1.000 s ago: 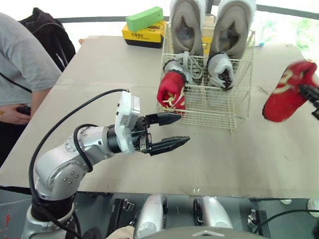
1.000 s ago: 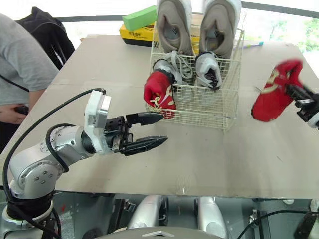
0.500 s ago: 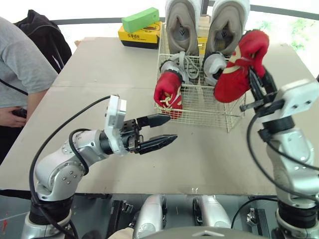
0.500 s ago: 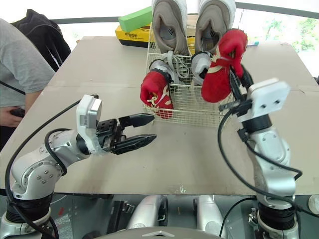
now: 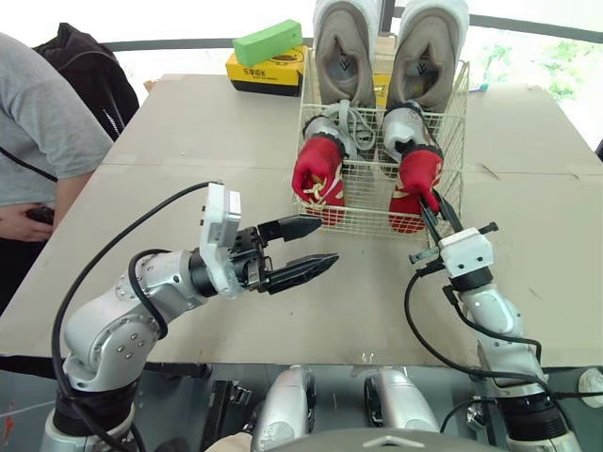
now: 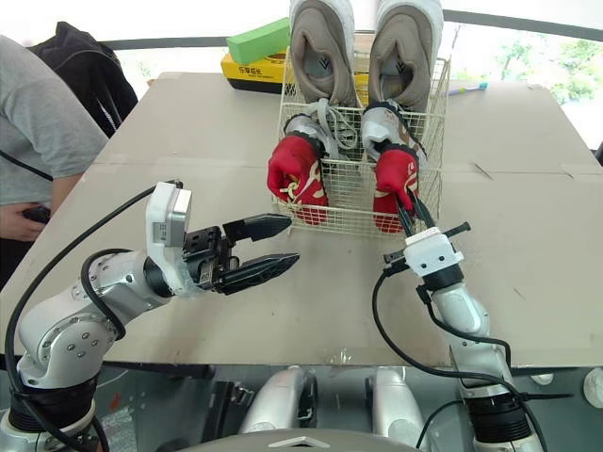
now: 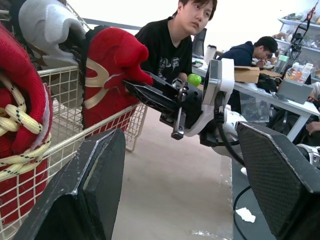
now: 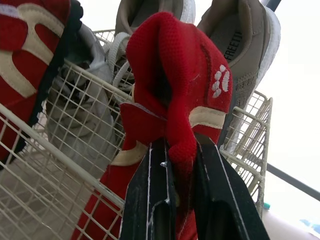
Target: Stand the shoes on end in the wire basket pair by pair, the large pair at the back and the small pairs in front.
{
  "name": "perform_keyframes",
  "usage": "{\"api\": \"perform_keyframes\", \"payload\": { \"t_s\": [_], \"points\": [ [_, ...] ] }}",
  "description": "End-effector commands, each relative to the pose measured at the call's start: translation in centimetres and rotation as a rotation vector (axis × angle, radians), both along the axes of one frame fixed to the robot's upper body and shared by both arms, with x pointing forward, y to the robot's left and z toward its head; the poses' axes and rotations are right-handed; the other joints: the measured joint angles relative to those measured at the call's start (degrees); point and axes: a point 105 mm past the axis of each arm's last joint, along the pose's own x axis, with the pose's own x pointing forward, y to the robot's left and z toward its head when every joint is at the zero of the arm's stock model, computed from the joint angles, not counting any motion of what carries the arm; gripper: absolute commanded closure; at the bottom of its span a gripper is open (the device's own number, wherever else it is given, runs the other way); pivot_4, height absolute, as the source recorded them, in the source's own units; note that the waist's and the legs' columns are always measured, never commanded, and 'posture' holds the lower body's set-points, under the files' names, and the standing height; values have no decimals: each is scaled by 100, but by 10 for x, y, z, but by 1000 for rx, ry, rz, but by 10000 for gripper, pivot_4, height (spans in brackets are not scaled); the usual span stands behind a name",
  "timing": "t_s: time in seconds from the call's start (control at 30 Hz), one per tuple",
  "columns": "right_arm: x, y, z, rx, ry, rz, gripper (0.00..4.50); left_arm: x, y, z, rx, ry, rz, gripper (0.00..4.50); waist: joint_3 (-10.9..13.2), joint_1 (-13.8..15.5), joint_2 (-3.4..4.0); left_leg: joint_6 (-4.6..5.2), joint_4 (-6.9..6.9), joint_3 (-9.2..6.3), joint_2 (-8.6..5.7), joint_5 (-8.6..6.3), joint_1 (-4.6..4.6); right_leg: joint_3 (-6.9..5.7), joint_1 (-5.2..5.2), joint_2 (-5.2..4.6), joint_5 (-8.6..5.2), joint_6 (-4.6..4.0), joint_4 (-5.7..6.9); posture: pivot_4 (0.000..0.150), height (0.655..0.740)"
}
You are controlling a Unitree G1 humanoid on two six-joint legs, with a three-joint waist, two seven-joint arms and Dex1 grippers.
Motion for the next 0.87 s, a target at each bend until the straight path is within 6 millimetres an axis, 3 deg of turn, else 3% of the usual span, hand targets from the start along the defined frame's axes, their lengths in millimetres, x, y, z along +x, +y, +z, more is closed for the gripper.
{"api": "perform_keyframes", "payload": {
  "t_s": [0.03,0.17,0.27,0.3,0.5,0.6,0.73,0.87],
  "points": [
    [-11,0,-10,133,198,131,44398,2,7,-6,12,-9,41,7035,-4,14,-6,0,-3,-3,1,0,0,-4,1,-4,1,3,0,1500,7400],
    [-17,-12,-4,208,312,215,29906,4,9,-17,29,2,69,7035,-6,25,-11,-1,-10,-10,1,-2,0,-12,4,-11,0,1,-3,1500,7400],
    [-25,-20,1,152,354,262,13670,3,13,-22,35,19,100,7035,-4,10,-9,0,-10,-7,2,-2,2,-9,6,-21,-10,-17,-5,1500,7400],
    [-29,-25,4,138,370,281,10066,3,15,-24,41,26,118,7035,-4,12,-9,0,-7,-6,4,-1,3,-8,6,-21,-10,-17,-4,1500,7400],
    [-57,-67,21,-9,466,317,10066,-5,42,-44,96,95,214,7035,-2,21,-8,1,-9,-7,5,-2,4,-9,7,-22,-12,-18,-8,1500,7400],
    [-76,-103,9,-154,585,279,10066,-15,59,-59,154,137,239,7035,-2,30,-10,1,-18,-5,5,-3,4,-9,7,-22,-17,-25,-14,1500,7400],
    [-93,-143,-11,-207,716,221,10066,-23,70,-73,221,185,234,7035,-3,39,-12,2,-21,-8,7,-3,3,-10,12,-24,-24,-22,-34,1500,7400],
    [-94,-158,-28,-214,754,195,10066,-19,65,-78,225,196,219,7035,-2,29,-10,2,-16,-6,8,-3,9,-3,18,-40,-31,-10,-37,1500,7400]
  ]
}}
